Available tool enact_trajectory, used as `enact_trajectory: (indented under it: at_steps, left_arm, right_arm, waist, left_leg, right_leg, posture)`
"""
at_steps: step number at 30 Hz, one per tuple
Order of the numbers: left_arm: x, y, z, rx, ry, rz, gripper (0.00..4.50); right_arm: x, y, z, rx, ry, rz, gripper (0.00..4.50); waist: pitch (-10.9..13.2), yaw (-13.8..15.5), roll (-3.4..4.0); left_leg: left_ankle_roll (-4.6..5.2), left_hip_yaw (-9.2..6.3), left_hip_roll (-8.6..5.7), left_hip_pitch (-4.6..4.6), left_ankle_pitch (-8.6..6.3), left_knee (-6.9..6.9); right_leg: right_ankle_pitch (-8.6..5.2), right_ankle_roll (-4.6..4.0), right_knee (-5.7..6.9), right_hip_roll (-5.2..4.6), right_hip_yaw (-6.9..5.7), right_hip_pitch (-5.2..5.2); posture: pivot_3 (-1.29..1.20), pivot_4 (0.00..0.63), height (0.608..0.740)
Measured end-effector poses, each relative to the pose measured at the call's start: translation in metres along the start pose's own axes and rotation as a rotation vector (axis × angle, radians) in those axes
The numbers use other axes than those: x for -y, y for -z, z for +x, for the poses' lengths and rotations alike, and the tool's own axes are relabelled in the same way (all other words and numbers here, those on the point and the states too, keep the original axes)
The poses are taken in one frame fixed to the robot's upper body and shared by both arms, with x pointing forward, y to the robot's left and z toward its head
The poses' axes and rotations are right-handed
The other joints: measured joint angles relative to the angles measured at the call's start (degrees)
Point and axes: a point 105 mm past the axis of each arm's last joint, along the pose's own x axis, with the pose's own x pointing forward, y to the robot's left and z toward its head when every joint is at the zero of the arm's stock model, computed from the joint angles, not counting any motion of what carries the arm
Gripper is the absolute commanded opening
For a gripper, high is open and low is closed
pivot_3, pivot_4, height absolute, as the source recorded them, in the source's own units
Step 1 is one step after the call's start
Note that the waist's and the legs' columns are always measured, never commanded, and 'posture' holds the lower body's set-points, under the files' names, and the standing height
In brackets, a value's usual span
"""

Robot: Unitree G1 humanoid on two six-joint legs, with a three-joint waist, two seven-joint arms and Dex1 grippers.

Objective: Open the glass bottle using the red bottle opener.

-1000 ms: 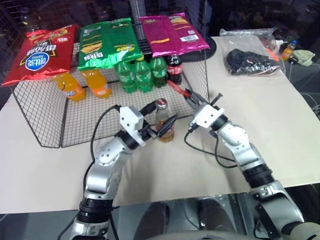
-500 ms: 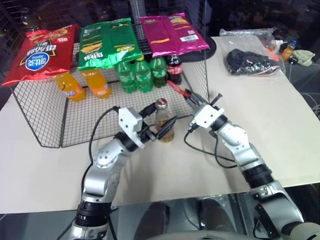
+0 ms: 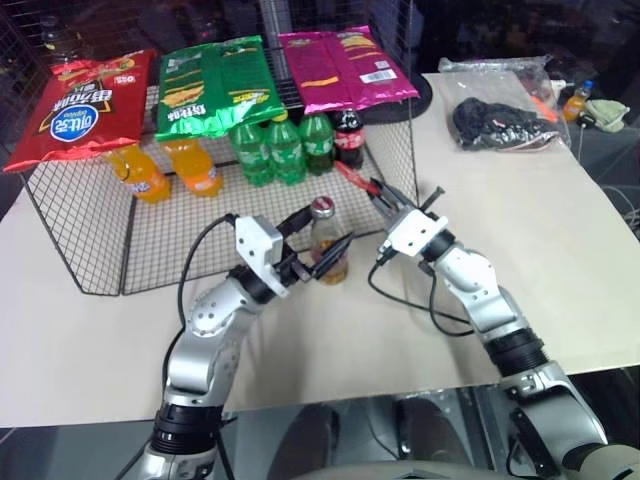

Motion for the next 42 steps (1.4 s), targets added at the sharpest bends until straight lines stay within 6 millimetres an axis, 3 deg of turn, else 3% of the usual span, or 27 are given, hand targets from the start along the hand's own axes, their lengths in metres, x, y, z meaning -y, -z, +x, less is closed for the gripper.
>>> enact_trajectory:
  at_steps: [29, 32, 35, 37, 42]
  left_arm:
    - [0.000, -0.008, 0.003, 0.030, 0.005, 0.004, 3.75]
    - [0.000, -0.009, 0.003, 0.033, 0.007, 0.007, 2.94]
    - [-0.001, -0.015, 0.005, 0.056, 0.004, 0.026, 1.57]
    - [-0.002, -0.019, 0.006, 0.068, 0.008, 0.041, 1.32]
    - [-0.001, -0.018, 0.004, 0.067, 0.006, 0.040, 1.30]
  right_arm:
    - [-0.002, 0.005, -0.001, -0.017, -0.007, 0.009, 0.00]
    - [-0.003, 0.006, -0.001, -0.018, -0.007, 0.009, 0.00]
    - [-0.003, 0.006, -0.001, -0.019, -0.007, 0.010, 0.00]
    - [-0.003, 0.005, -0.001, -0.016, -0.007, 0.011, 0.00]
    - [-0.004, 0.003, 0.001, -0.007, -0.014, 0.007, 0.00]
  waist:
    - [0.0, -0.5, 0.00]
    - [0.0, -0.8, 0.00]
    - [0.0, -1.1, -0.01]
    - [0.0, -1.1, 0.00]
    - [0.0, -1.1, -0.01]
  left_leg:
    - [0.00, 0.04, 0.00, 0.02, 0.00, 0.06]
    - [0.00, 0.04, 0.00, 0.03, 0.00, 0.06]
    - [0.00, 0.04, 0.00, 0.05, 0.00, 0.07]
    - [0.00, 0.09, 0.00, 0.10, 0.00, 0.07]
    - [0.00, 0.16, 0.00, 0.16, 0.00, 0.07]
  right_leg:
    - [0.00, 0.00, 0.10, 0.00, 0.04, 0.00]
    - [0.00, 0.00, 0.11, 0.00, 0.05, 0.00]
    - [0.00, 0.00, 0.14, 0.01, 0.06, 0.00]
    - [0.00, 0.00, 0.16, 0.01, 0.11, 0.02]
    - [0.00, 0.01, 0.20, 0.01, 0.20, 0.03]
  posture:
    - [0.00, 0.150, 0.740]
    - [0.00, 0.150, 0.740]
    - [0.00, 0.150, 0.740]
    - [0.00, 0.150, 0.740]
    - [0.00, 0.150, 0.740]
